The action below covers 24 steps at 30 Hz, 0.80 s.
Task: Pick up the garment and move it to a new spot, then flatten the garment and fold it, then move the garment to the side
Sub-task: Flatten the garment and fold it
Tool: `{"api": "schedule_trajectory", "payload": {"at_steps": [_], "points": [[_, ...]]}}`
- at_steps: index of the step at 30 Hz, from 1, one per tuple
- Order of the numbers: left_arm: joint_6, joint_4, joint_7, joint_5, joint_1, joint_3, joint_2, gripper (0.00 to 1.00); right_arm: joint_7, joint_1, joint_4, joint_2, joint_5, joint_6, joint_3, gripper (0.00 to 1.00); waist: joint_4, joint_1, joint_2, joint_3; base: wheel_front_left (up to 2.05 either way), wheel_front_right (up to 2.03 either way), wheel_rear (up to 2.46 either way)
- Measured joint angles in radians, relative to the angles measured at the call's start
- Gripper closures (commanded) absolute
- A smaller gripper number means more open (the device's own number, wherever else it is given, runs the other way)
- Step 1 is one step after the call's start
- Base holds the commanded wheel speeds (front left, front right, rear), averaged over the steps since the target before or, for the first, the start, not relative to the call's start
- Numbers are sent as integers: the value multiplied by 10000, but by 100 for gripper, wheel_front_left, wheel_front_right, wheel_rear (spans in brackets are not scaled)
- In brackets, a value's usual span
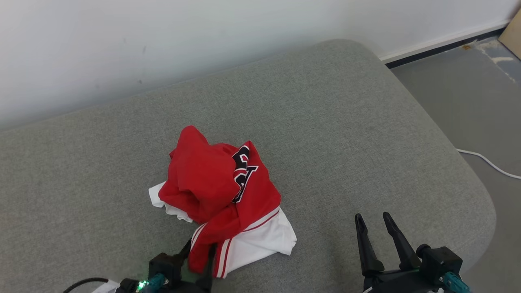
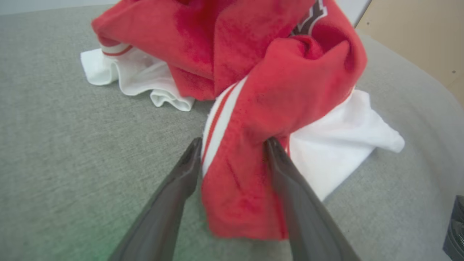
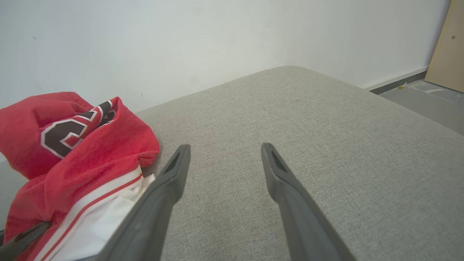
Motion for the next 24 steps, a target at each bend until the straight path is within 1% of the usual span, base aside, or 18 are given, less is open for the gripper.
{"api": "schedule_trajectory", "payload": {"at_steps": [3,6,9,13,18,24], "points": [[77,174,-125,-8,-286,84,-6,100,-10,-11,15,-4,-4,0,-29,0,85,0,0,24,0,0,0],[82,29,-345,-105,-602,272,-6,100,-13,-61,23,-4,-6,0,-6,0,240,-1,0,4,0,0,0],[92,-531,-479,-96,-1231,443,15,100,-33,-148,23,-4,-8,0,25,0,427,0,0,-31,0,0,0],[71,-1475,-552,104,-2190,439,61,100,-36,-153,50,-2,-23,0,132,0,699,0,0,-121,0,0,0],[-27,-2288,-435,443,-3711,192,130,100,-36,-154,86,0,-33,0,284,0,915,0,0,-362,0,0,0],[-213,-2571,-38,631,-5747,-410,33,100,-36,-166,128,0,-17,0,587,0,911,-2,-1,-657,0,0,0]]}}
